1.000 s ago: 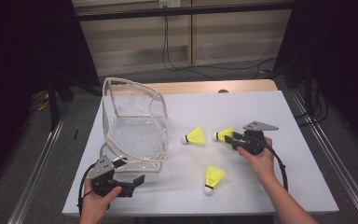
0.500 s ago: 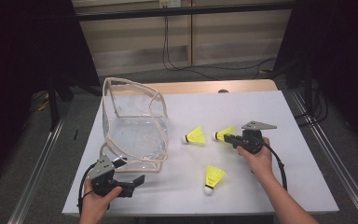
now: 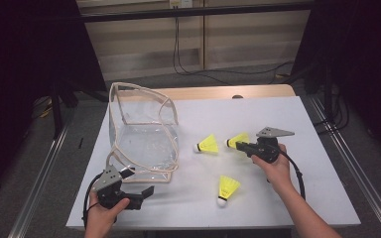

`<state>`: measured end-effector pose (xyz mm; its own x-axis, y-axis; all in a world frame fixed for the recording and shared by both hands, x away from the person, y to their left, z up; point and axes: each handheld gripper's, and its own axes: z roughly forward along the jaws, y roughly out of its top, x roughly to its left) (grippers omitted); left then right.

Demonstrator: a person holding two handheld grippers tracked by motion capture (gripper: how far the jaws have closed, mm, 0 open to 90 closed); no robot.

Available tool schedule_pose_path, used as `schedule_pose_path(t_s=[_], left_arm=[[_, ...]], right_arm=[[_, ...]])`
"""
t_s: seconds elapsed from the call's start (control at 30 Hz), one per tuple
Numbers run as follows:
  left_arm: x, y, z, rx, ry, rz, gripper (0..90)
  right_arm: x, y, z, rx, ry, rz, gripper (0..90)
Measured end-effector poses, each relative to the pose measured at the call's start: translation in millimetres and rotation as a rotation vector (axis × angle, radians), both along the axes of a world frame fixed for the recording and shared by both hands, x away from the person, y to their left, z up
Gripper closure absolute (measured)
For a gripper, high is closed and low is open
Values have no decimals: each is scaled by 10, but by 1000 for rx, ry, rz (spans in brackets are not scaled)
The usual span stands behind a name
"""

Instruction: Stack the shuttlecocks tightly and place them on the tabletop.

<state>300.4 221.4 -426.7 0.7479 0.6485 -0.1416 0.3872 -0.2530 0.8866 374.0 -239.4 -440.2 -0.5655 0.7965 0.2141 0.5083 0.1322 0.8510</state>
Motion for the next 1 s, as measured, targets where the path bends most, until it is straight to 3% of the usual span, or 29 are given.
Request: schedule_pose_path(t_s=[1.0], left_arm=[[-1, 0, 0, 1, 0, 0, 31]], right_arm=[[1, 106, 61, 4, -25, 51, 892]])
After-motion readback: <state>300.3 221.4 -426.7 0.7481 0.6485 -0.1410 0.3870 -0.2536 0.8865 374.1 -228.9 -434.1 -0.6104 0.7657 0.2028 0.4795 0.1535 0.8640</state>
